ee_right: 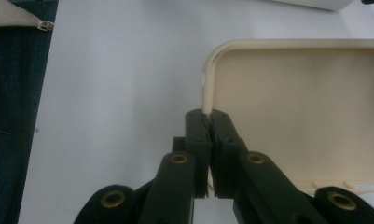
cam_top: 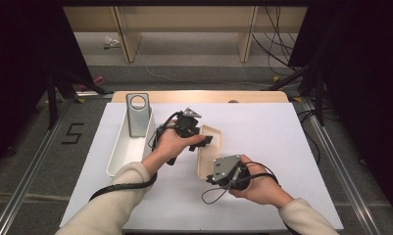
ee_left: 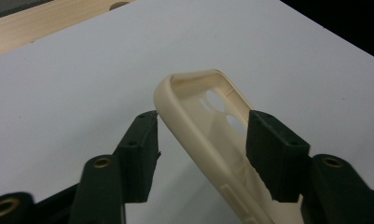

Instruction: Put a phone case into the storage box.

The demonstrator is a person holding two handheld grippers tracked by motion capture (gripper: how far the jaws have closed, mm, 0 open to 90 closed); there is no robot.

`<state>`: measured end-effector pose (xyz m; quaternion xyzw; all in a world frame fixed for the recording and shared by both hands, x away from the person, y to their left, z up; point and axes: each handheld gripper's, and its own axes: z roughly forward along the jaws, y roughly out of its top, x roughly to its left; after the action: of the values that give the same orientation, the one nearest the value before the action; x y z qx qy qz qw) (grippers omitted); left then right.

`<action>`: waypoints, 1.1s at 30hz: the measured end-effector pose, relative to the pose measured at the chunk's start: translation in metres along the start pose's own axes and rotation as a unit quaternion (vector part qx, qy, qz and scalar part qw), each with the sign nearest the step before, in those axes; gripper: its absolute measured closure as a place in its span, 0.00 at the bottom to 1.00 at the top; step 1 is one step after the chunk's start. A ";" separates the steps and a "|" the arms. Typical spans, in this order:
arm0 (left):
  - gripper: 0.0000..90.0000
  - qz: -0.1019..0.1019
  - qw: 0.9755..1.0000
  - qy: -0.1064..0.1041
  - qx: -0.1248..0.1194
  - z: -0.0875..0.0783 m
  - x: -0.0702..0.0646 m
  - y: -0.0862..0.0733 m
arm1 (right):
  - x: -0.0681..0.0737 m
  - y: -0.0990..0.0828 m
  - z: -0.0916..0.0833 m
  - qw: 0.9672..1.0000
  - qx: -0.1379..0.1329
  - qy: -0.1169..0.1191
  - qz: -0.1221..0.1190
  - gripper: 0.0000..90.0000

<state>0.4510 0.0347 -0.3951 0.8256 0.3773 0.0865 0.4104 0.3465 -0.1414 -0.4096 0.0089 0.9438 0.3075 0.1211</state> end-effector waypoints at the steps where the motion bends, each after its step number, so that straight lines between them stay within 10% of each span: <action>1: 0.52 0.001 1.000 0.002 0.000 0.000 0.000 0.000 | 0.000 0.000 0.000 1.000 0.001 0.000 0.001 0.98; 24: 0.89 -0.050 0.996 -0.045 -0.059 -0.012 -0.021 0.011 | -0.002 -0.005 0.010 1.000 0.021 0.008 0.003 0.98; 31: 0.90 -0.031 0.994 -0.062 -0.090 -0.019 -0.030 0.013 | -0.004 -0.008 0.011 1.000 0.021 -0.011 0.012 0.96; 33: 0.91 0.004 0.994 -0.043 -0.098 -0.021 -0.033 0.013 | -0.006 -0.010 0.011 0.999 0.016 -0.016 0.023 0.90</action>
<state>0.4254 0.0194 -0.3660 0.7857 0.3460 0.0895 0.5049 0.3552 -0.1438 -0.4223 0.0371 0.9461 0.2948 0.1288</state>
